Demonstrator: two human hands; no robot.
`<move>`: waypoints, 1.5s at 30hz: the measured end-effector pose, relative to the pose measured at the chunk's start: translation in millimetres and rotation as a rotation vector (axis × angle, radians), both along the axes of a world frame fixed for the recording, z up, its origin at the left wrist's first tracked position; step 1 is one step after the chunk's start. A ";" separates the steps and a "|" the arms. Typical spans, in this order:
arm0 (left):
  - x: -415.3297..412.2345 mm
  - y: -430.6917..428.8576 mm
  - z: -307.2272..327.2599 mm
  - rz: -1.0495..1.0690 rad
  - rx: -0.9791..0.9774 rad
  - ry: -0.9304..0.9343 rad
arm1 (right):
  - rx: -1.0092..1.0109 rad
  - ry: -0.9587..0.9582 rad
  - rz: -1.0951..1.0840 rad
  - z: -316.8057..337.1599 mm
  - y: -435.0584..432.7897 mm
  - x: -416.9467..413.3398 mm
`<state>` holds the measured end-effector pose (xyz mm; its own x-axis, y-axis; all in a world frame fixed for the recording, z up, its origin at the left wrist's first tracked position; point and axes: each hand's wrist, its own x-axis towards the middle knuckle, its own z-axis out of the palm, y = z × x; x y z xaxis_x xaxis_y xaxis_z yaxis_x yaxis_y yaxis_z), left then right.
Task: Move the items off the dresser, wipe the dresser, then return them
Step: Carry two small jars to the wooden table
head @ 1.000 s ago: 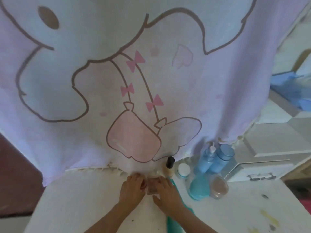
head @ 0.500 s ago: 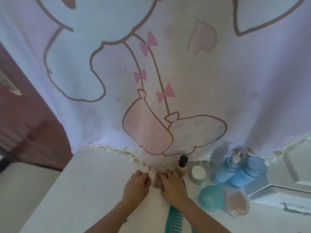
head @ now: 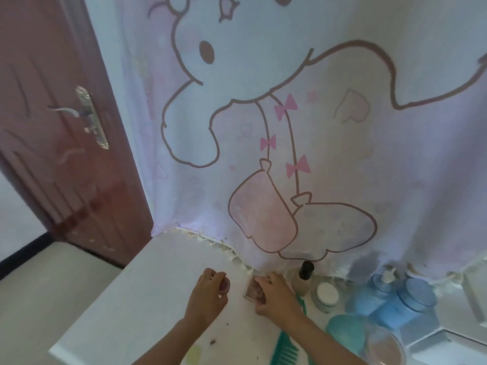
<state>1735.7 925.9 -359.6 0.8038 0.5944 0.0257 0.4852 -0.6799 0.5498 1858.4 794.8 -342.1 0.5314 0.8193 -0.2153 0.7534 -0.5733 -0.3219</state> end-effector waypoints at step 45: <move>-748.1 190.1 135.9 1.336 0.156 -0.106 | 0.411 -0.006 1.433 134.3 422.0 -682.2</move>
<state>987.6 1116.0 -223.6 -0.3935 0.8996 0.1893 0.7800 0.2177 0.5867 1176.2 1216.8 -207.8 -0.7576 0.6345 0.1534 0.5859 0.7645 -0.2686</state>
